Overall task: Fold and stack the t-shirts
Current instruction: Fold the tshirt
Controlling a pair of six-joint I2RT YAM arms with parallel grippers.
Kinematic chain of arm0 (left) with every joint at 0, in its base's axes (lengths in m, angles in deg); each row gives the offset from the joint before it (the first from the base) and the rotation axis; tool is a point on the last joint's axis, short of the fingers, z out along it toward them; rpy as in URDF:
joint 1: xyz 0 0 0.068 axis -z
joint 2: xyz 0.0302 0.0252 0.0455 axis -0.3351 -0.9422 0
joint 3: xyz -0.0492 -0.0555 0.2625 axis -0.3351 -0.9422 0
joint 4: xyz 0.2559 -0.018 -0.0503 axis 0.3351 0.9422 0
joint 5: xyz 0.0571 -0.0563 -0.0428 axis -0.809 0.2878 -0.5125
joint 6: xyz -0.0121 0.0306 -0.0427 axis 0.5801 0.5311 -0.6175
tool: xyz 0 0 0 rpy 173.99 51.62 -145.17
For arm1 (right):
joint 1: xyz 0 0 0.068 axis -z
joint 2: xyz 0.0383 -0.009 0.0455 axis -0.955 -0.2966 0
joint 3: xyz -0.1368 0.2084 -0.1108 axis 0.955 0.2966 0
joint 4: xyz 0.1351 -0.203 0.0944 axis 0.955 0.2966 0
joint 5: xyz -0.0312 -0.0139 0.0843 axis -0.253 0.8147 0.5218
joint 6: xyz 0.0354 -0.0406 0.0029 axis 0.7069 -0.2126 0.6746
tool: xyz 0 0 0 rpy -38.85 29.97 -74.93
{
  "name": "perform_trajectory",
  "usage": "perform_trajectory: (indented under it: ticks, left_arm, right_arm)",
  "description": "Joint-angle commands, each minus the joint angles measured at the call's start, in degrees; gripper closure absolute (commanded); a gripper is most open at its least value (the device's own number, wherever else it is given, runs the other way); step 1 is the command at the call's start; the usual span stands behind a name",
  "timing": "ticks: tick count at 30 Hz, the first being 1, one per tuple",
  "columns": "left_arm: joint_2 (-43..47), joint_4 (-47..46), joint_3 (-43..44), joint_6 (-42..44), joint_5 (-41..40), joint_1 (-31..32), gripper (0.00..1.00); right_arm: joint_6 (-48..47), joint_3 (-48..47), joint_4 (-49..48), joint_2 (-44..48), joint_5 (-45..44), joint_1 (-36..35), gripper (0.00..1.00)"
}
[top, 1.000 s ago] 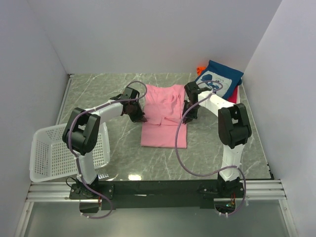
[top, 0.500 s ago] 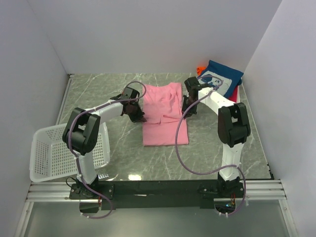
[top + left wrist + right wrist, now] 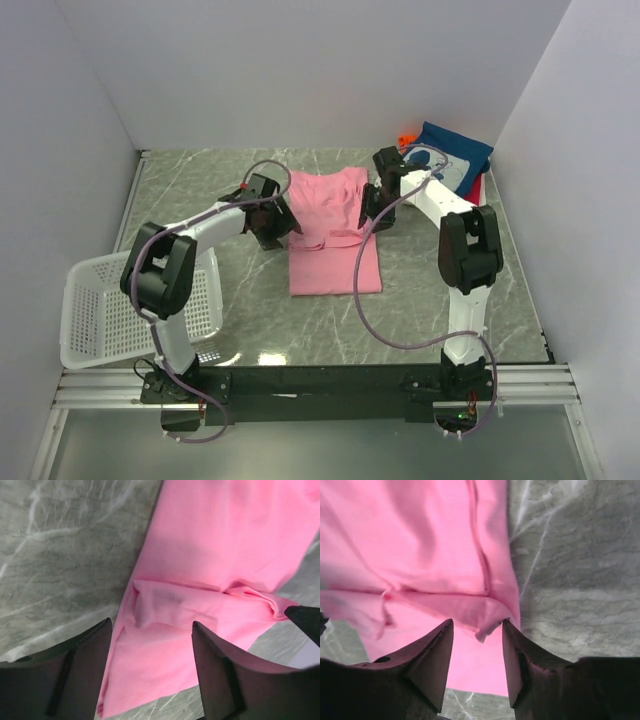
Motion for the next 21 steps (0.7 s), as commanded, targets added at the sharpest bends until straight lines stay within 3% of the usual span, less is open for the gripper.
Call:
perform_trajectory:
  ticks: [1, 8, 13, 21]
  left_arm:
    - [7.0, -2.4, 0.7, 0.0, -3.2, 0.1, 0.28]
    - [13.0, -5.6, -3.9, 0.9, -4.8, 7.1, 0.27]
    - [11.6, -11.1, -7.6, 1.2, -3.3, 14.8, 0.29]
    - [9.7, -17.0, -14.0, 0.2, -4.0, 20.3, 0.30]
  right_arm:
    - [-1.1, -1.9, -0.3, 6.5, 1.8, -0.2, 0.47]
    - [-1.6, 0.9, -0.5, 7.8, 3.2, -3.8, 0.48]
    - [-0.9, 2.6, -0.6, 5.2, 4.4, -6.0, 0.49]
    - [0.1, 4.8, -1.5, 1.7, 2.7, -7.7, 0.50]
